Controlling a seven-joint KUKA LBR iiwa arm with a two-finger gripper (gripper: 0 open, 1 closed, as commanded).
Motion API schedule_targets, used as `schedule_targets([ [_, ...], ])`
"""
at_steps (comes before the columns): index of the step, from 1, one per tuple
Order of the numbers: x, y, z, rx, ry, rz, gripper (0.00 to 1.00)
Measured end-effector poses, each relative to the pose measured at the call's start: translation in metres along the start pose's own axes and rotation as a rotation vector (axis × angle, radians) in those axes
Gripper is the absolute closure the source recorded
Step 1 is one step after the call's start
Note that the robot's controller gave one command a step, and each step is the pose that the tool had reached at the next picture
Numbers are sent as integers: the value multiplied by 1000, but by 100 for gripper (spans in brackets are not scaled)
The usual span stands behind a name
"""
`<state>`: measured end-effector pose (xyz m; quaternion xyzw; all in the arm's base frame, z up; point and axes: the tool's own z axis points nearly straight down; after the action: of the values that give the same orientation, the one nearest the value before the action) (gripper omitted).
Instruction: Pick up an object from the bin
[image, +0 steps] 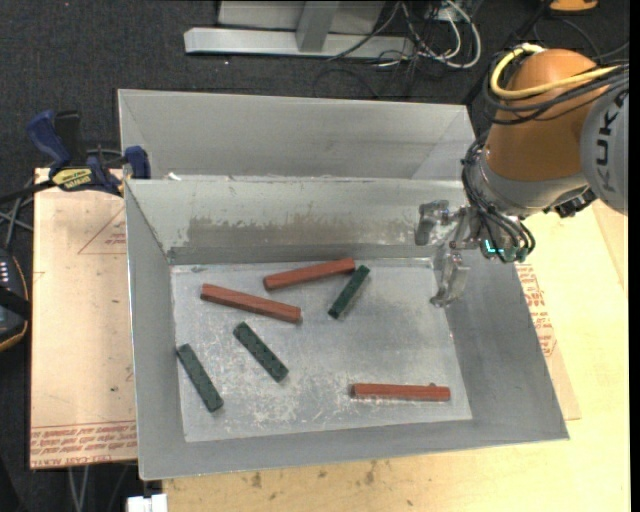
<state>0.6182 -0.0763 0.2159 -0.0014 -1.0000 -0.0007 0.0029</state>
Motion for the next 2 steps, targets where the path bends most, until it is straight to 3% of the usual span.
schedule_targets([
  [1, -1, 0, -5, 1, -8, -2, 0],
  [2, -9, 3, 34, 2, -18, -14, 0],
])
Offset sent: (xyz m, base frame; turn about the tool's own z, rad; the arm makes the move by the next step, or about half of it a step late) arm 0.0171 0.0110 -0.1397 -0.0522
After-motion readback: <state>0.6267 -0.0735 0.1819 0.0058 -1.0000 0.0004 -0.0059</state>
